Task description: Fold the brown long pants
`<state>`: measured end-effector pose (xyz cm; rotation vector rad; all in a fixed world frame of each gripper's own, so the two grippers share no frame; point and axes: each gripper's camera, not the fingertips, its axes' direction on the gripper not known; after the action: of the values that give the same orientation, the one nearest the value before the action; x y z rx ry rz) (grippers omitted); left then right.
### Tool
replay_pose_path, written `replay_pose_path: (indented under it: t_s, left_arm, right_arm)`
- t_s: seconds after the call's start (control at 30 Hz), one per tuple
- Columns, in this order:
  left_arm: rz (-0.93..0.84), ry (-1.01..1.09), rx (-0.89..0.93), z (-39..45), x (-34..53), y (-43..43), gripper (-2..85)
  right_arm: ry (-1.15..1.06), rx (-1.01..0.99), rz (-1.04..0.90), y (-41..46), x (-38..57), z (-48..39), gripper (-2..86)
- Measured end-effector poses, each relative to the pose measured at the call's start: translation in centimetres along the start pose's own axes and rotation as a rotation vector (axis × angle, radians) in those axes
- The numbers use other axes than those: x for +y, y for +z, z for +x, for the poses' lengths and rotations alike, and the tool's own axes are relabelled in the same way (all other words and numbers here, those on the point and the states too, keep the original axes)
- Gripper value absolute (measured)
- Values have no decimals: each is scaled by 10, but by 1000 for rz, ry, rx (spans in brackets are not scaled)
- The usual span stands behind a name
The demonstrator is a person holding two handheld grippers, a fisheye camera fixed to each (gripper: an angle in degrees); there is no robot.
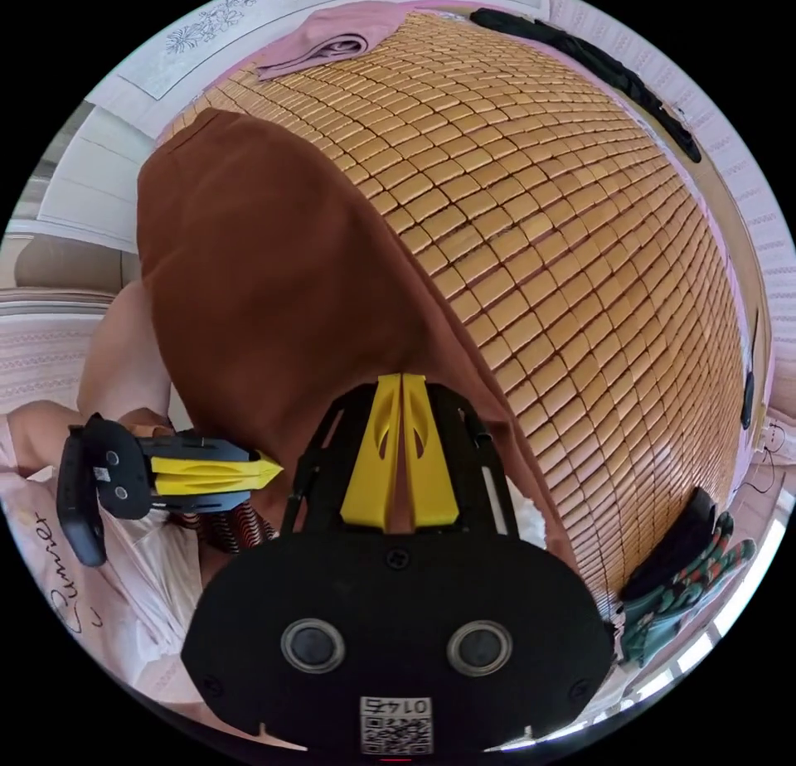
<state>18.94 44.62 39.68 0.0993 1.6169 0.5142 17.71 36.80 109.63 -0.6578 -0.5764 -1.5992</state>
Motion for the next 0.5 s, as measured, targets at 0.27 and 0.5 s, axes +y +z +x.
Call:
replay_pose_path:
  t_s: [0.27, 0.5]
  left_arm:
    - [-31, 57, 33, 2, 12, 12, -10]
    - [-53, 54, 16, -4, 22, 9, -9]
  right_arm:
    - [124, 12, 139, 44, 29, 44, -4]
    - [435, -146, 624, 48, 201, 85, 8]
